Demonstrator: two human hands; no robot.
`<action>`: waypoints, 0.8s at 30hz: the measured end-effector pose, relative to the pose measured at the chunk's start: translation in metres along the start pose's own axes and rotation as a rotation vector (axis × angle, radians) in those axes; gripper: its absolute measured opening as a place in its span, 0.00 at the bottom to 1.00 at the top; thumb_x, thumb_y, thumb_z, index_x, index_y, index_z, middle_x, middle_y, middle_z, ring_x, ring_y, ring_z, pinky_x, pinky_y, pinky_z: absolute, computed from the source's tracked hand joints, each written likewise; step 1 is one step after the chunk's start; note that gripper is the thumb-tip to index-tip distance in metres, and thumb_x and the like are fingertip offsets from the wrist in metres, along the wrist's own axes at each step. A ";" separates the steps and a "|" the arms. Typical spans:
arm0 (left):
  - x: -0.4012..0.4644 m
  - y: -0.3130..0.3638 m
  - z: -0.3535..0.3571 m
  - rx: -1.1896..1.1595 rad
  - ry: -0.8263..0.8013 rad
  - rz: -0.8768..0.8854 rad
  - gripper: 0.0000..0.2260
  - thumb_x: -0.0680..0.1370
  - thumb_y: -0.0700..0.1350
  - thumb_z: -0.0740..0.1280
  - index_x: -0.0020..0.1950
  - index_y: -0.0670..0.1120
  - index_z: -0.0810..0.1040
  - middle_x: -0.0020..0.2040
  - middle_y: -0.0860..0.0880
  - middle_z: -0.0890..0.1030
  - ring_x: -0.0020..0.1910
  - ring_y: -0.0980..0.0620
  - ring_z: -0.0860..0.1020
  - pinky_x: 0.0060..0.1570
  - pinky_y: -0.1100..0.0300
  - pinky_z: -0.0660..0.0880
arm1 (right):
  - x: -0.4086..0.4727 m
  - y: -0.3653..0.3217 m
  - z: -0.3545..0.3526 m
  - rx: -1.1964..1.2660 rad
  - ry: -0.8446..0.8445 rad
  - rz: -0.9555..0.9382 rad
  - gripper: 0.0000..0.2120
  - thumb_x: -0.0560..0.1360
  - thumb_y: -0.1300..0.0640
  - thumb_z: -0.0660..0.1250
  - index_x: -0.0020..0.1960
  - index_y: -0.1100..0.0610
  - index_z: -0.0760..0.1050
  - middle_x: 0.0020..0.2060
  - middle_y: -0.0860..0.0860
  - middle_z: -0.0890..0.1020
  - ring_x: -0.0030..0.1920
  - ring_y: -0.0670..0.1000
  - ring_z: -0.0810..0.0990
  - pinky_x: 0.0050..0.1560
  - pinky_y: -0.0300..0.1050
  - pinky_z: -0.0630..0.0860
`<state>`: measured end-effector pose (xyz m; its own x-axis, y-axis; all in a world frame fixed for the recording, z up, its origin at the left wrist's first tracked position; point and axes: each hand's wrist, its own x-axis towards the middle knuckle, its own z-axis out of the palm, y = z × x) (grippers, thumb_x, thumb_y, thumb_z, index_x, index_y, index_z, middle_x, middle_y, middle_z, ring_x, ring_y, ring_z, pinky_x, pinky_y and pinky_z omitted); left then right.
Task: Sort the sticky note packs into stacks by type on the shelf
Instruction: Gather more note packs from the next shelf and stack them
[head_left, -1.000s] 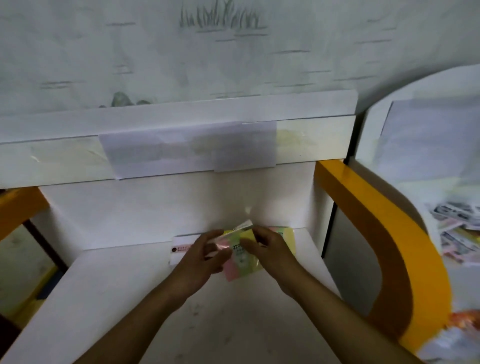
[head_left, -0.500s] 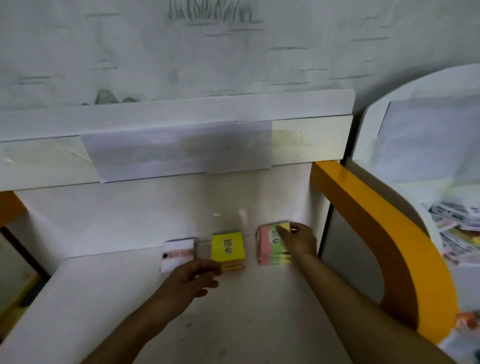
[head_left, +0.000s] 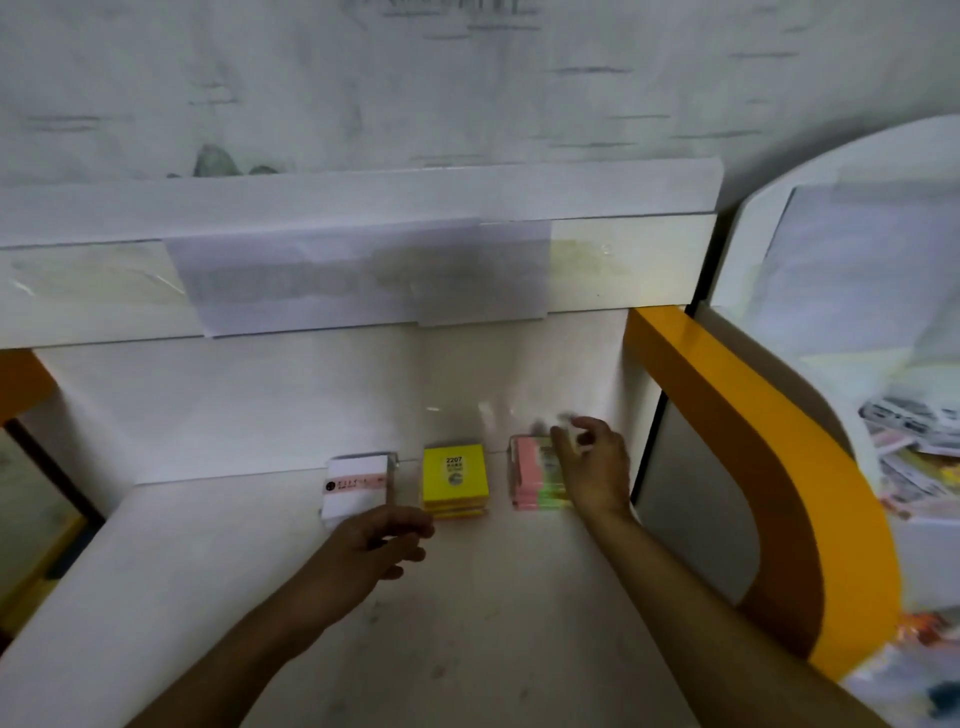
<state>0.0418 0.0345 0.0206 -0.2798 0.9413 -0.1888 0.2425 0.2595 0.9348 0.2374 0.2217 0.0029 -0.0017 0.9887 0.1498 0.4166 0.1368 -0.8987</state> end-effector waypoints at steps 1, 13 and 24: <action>-0.002 0.003 0.004 -0.012 0.010 0.007 0.10 0.79 0.35 0.63 0.55 0.47 0.80 0.52 0.53 0.84 0.52 0.52 0.82 0.48 0.61 0.77 | -0.007 -0.007 -0.006 0.004 -0.065 -0.060 0.14 0.73 0.50 0.70 0.56 0.54 0.78 0.52 0.54 0.79 0.51 0.54 0.80 0.52 0.45 0.78; -0.066 0.083 0.053 -0.055 0.111 0.283 0.14 0.77 0.31 0.64 0.59 0.46 0.76 0.55 0.51 0.82 0.56 0.48 0.80 0.50 0.66 0.77 | -0.083 -0.067 -0.101 0.102 -0.570 -0.345 0.14 0.77 0.60 0.67 0.62 0.58 0.76 0.57 0.54 0.81 0.54 0.54 0.81 0.54 0.53 0.80; -0.138 0.177 0.176 -0.034 -0.178 0.641 0.11 0.78 0.37 0.63 0.58 0.48 0.76 0.52 0.50 0.82 0.48 0.53 0.82 0.46 0.61 0.80 | -0.147 -0.058 -0.276 0.161 -0.279 -0.348 0.09 0.78 0.60 0.65 0.57 0.54 0.79 0.44 0.52 0.84 0.38 0.45 0.83 0.41 0.37 0.78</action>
<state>0.2867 -0.0112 0.1595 0.0680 0.9292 0.3633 0.2792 -0.3673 0.8872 0.4642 0.0516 0.1463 -0.3696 0.8581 0.3563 0.2021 0.4485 -0.8706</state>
